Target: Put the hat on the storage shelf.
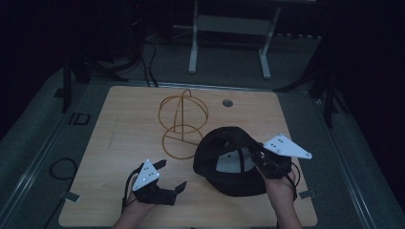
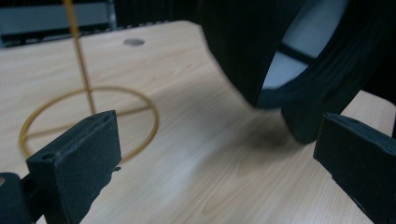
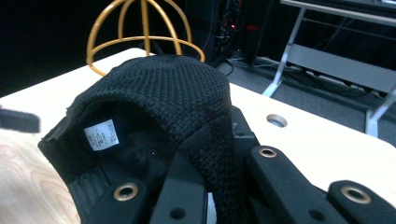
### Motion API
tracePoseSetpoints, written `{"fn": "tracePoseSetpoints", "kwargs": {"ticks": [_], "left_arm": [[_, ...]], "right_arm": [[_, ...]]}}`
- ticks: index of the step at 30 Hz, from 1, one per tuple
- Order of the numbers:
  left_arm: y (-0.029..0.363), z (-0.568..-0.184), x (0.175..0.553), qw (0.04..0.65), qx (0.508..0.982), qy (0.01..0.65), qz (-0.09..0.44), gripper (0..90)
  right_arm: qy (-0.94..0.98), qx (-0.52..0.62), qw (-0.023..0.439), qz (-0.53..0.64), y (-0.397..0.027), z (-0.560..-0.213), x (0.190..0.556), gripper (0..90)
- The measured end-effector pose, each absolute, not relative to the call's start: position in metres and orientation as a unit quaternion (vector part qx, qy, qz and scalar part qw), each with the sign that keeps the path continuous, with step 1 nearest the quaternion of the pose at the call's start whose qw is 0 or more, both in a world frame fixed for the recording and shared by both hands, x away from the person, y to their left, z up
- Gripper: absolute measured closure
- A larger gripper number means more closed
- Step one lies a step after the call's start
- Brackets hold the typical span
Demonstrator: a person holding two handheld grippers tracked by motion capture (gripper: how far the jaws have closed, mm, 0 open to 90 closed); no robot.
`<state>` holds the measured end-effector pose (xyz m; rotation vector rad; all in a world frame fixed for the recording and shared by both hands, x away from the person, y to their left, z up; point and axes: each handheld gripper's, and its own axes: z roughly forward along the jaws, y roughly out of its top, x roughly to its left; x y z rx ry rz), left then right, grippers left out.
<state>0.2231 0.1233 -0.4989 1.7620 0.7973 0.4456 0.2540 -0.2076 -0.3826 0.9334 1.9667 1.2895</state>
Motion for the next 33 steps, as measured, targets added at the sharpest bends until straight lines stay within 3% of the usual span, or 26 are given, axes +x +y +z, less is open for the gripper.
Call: {"fn": "tracePoseSetpoints", "kwargs": {"ticks": [11,12,17,22,25,26,29,30,31,32,33], "left_arm": [[0.101,-0.479,0.24,0.549,0.753,0.313,0.183,1.1],[0.101,-0.476,0.243,0.551,0.751,0.314,0.183,5.4],[0.1,-0.47,0.246,0.563,0.75,0.302,0.171,8.0],[0.103,-0.464,0.25,0.578,0.745,0.299,0.147,17.0],[0.103,-0.462,0.25,0.58,0.746,0.293,0.144,26.1],[0.102,-0.462,0.25,0.58,0.746,0.291,0.148,36.5],[0.103,-0.46,0.25,0.582,0.744,0.291,0.152,41.8],[0.103,-0.46,0.25,0.585,0.742,0.291,0.154,52.8],[0.104,-0.46,0.25,0.584,0.74,0.293,0.158,52.8],[0.104,-0.46,0.251,0.586,0.738,0.296,0.156,63.6],[0.104,-0.459,0.251,0.586,0.737,0.296,0.158,68.7]], "right_arm": [[0.746,0.331,0.29,0.5,-0.2,-0.381,0.244,88.4],[0.748,0.322,0.284,0.505,-0.2,-0.38,0.241,88.4],[0.755,0.297,0.281,0.512,-0.199,-0.377,0.234,88.4],[0.759,0.266,0.281,0.524,-0.202,-0.374,0.229,88.4],[0.761,0.251,0.273,0.531,-0.204,-0.373,0.227,88.5],[0.764,0.244,0.273,0.531,-0.204,-0.373,0.226,88.5],[0.768,0.237,0.272,0.53,-0.205,-0.374,0.226,88.5],[0.772,0.233,0.271,0.525,-0.204,-0.374,0.225,88.5],[0.772,0.233,0.271,0.525,-0.204,-0.374,0.225,88.5],[0.774,0.232,0.268,0.525,-0.204,-0.375,0.225,88.5],[0.776,0.23,0.271,0.521,-0.204,-0.376,0.225,88.5]]}}
